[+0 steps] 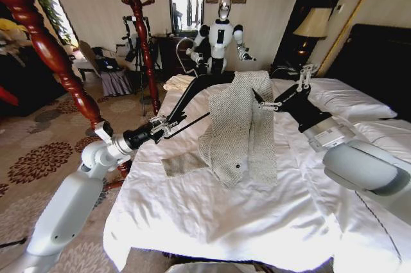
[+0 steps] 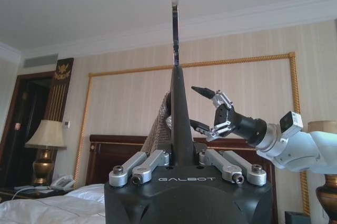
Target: Pick up the clothes from the bed and hang them on the clothes hanger.
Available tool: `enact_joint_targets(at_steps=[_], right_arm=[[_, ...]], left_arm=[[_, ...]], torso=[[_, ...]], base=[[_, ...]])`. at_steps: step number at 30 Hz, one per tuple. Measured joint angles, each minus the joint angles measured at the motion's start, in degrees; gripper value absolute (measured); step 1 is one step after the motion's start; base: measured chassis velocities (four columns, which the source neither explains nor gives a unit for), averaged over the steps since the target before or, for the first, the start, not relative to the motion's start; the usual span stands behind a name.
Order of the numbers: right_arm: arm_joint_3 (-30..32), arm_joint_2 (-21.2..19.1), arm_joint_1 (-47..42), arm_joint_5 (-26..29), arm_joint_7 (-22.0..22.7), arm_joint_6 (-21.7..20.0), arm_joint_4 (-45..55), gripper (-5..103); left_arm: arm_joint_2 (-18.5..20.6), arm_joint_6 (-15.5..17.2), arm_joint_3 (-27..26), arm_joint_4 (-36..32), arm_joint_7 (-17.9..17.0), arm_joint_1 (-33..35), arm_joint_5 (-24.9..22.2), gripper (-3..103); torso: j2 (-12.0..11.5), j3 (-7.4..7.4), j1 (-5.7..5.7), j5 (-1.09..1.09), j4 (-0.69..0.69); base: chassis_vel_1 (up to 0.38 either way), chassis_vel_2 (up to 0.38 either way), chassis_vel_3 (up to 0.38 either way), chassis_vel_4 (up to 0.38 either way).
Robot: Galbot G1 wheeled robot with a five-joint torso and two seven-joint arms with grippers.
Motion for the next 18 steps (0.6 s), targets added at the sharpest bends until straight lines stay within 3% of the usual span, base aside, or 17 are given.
enact_joint_targets(at_steps=[11,18], right_arm=[[0.04,-0.93,0.58,-9.17,-3.39,1.77,-2.16,100],[-0.09,-0.59,0.46,-10.42,-4.83,2.17,-2.44,100]], left_arm=[[0.26,0.0,0.86,-1.02,0.01,-0.12,0.11,18],[0.27,0.0,1.47,-1.88,-0.11,0.32,0.34,18]], torso=[[0.0,0.0,0.0,0.01,0.0],[0.0,0.0,0.0,0.0,0.0]], base=[[0.0,0.0,0.0,0.0],[0.0,0.0,0.0,0.0]])
